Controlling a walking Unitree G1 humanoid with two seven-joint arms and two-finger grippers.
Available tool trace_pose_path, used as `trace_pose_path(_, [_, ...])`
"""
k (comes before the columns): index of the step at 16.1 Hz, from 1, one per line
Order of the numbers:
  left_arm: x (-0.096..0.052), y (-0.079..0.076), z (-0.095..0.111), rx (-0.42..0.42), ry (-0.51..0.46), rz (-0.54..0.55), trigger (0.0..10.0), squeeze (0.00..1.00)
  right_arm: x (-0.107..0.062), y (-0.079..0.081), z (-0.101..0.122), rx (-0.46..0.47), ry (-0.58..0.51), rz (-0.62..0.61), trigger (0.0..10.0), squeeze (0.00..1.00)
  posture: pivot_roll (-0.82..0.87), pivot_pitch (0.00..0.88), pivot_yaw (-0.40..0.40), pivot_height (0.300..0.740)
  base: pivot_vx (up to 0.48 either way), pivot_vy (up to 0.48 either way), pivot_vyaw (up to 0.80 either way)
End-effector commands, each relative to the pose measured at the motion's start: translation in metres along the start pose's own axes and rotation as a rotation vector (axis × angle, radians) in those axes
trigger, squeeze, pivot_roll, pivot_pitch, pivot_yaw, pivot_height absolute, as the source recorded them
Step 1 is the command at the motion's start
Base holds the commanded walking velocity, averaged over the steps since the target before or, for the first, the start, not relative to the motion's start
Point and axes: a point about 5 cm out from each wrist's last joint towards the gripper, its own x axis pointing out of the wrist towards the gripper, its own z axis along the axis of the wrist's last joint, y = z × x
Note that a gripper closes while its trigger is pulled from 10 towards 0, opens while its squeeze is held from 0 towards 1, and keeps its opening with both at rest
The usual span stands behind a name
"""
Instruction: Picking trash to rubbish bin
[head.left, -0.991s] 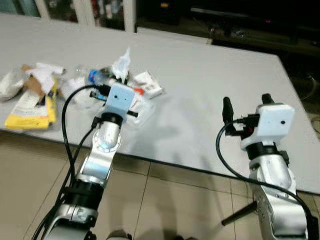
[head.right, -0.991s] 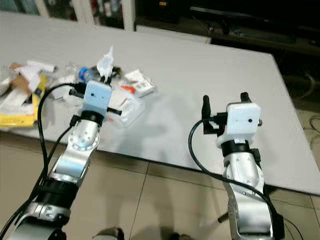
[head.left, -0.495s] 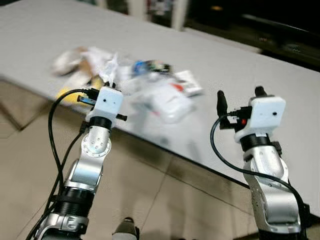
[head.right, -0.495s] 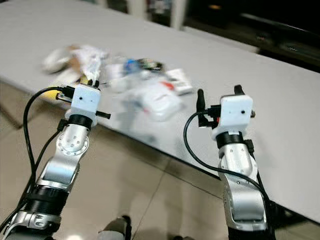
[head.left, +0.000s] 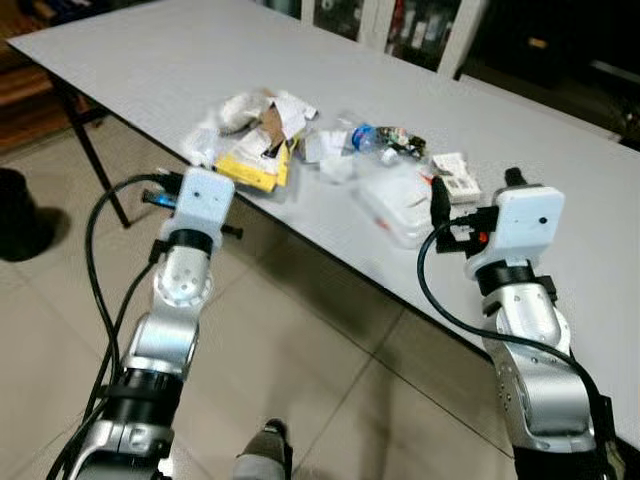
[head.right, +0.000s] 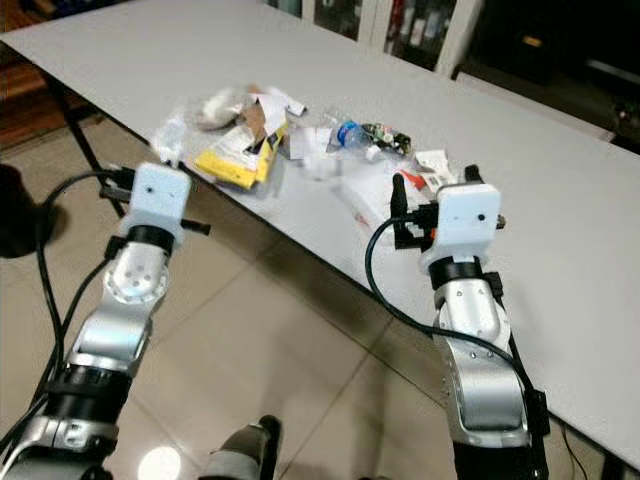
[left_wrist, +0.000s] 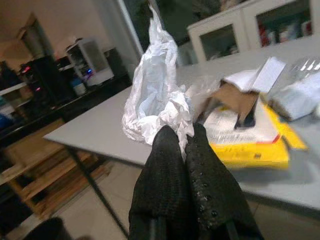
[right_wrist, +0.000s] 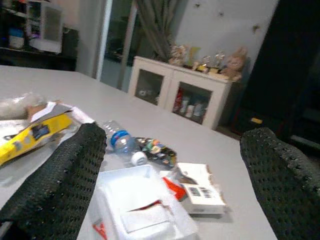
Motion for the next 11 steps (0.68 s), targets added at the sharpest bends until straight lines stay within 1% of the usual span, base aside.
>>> trace_pose_path(1, [0.004,-0.003,0.003,-0.01,0.006,-0.011,0.0,0.0,0.001,-0.007,0.001,0.0,-0.01,-0.019,10.0,0.0,0.27,0.141,-0.085,0.74,0.0,0.0,0.0])
trace_pose_path(2, [0.004,-0.003,0.003,-0.012,0.01,-0.011,0.2,0.0,0.003,-0.011,0.002,-0.01,-0.012,-0.023,10.0,0.0,0.27,0.146,-0.086,0.74,0.0,0.0,0.0])
trace_pose_path(3, [0.005,-0.003,0.002,-0.02,0.025,-0.009,0.6,0.0,0.005,-0.015,0.0,-0.029,-0.003,-0.025,10.0,0.0,0.28,0.147,-0.086,0.74,0.0,0.0,0.0])
trace_pose_path(5, [0.007,-0.003,0.001,-0.035,0.04,-0.007,0.9,0.0,0.009,-0.022,-0.002,-0.058,0.013,-0.026,10.0,0.0,0.28,0.155,-0.088,0.74,0.0,0.0,0.0])
trace_pose_path(6, [0.009,-0.004,0.001,-0.057,0.055,-0.013,0.3,0.0,0.011,-0.026,-0.003,-0.069,0.014,-0.03,10.0,0.0,0.29,0.158,-0.089,0.74,0.0,0.0,0.0])
trace_pose_path(7, [0.009,-0.004,0.001,-0.065,0.059,-0.014,0.0,0.0,0.012,-0.027,-0.002,-0.07,0.013,-0.032,10.0,0.0,0.29,0.16,-0.09,0.74,0.0,0.0,0.0])
trace_pose_path(10, [0.013,-0.002,-0.001,-0.092,0.091,0.003,0.0,0.0,0.016,-0.031,-0.002,-0.079,0.01,-0.034,10.0,0.0,0.29,0.165,-0.092,0.74,0.0,0.0,0.0])
trace_pose_path(11, [0.013,-0.003,-0.002,-0.092,0.093,-0.004,0.0,0.0,0.018,-0.031,-0.006,-0.095,0.031,-0.021,10.0,0.0,0.29,0.166,-0.091,0.74,0.0,0.0,0.0])
